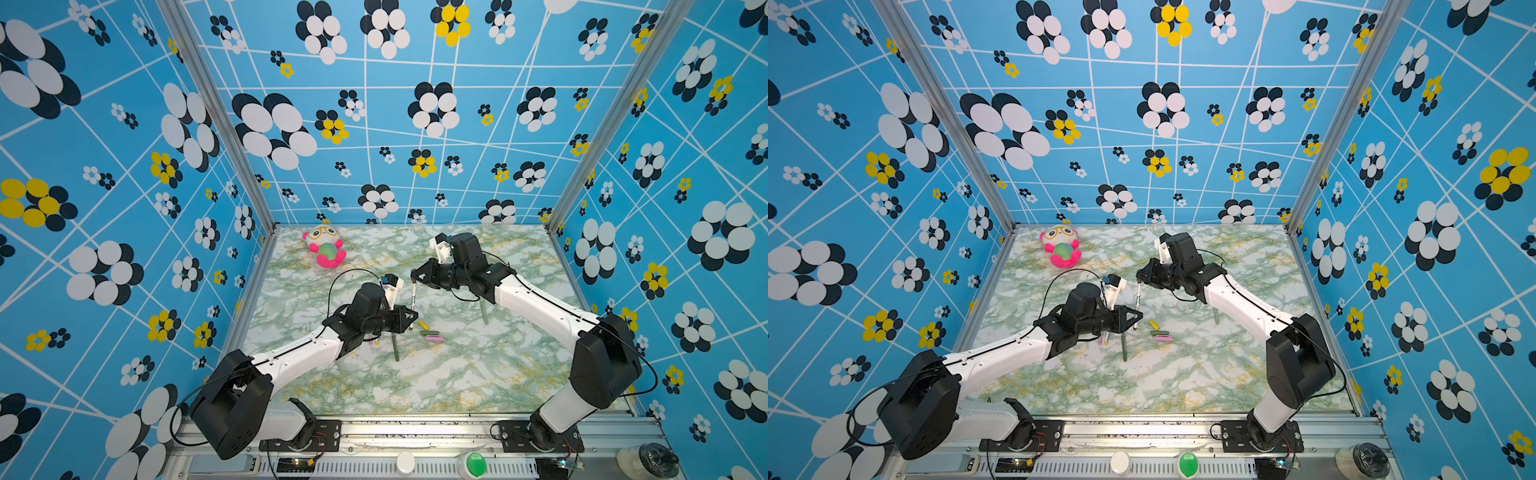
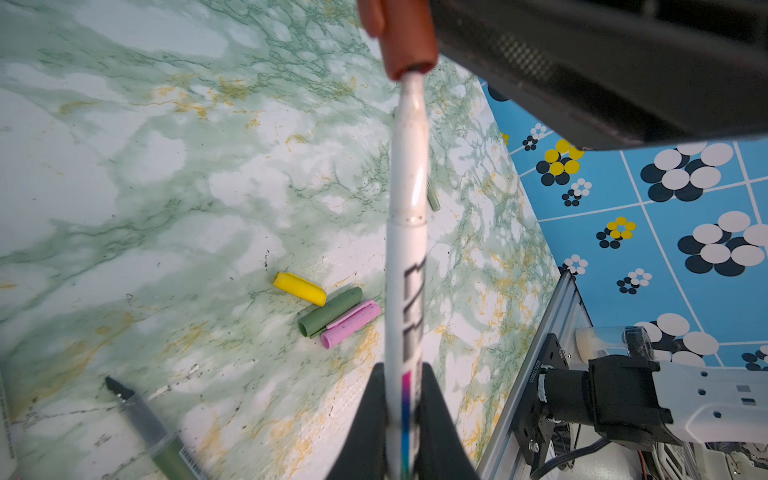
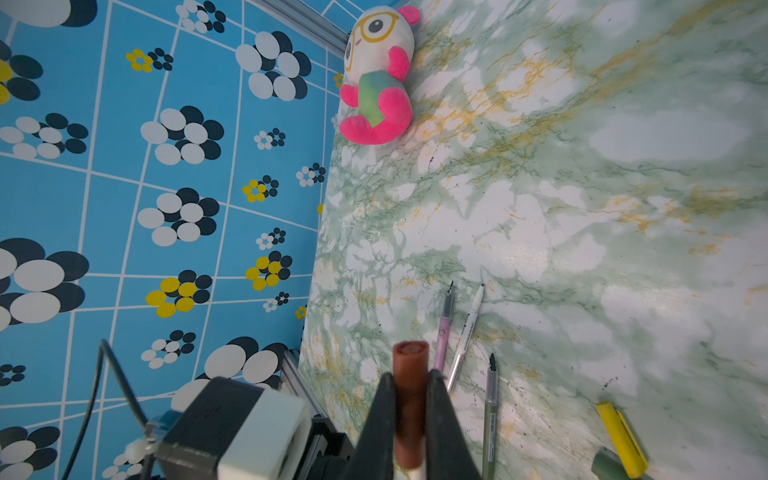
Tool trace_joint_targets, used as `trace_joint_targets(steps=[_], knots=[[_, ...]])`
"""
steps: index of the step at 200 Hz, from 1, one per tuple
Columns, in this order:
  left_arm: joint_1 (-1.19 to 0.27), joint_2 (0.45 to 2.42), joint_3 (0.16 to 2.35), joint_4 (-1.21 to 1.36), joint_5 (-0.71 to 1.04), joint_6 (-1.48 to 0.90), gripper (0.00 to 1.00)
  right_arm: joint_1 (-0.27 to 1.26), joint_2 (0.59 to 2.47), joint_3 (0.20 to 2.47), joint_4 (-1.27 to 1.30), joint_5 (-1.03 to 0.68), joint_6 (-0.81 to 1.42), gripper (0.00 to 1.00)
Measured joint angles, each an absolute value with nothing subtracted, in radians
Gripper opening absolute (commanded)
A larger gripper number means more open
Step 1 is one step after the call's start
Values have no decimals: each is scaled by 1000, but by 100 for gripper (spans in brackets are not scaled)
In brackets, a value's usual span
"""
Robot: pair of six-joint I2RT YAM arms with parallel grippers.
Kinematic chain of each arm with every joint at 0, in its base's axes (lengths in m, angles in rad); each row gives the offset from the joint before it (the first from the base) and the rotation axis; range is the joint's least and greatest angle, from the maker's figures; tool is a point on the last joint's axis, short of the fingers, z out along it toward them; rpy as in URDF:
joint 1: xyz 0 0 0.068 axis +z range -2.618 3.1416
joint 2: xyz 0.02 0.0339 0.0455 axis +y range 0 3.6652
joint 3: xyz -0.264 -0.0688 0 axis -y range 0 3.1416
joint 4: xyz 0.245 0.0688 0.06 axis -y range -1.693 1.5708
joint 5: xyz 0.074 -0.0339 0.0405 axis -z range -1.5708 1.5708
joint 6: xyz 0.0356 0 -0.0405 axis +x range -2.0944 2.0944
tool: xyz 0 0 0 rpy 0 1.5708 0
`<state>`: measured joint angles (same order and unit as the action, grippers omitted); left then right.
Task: Insert the pens into the pen caps
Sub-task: 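Align the brown-red cap over the white marker's black tip, then lower the brown-red cap onto the white marker tip with the right gripper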
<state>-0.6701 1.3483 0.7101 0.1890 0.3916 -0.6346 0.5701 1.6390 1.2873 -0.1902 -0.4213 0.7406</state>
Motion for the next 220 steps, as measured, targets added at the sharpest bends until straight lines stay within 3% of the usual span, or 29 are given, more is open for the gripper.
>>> trace_joint_targets(steps=[220], knots=[[-670, 1343, 710, 191, 361, -635, 0, 603, 1639, 1287, -200, -389, 638, 9]])
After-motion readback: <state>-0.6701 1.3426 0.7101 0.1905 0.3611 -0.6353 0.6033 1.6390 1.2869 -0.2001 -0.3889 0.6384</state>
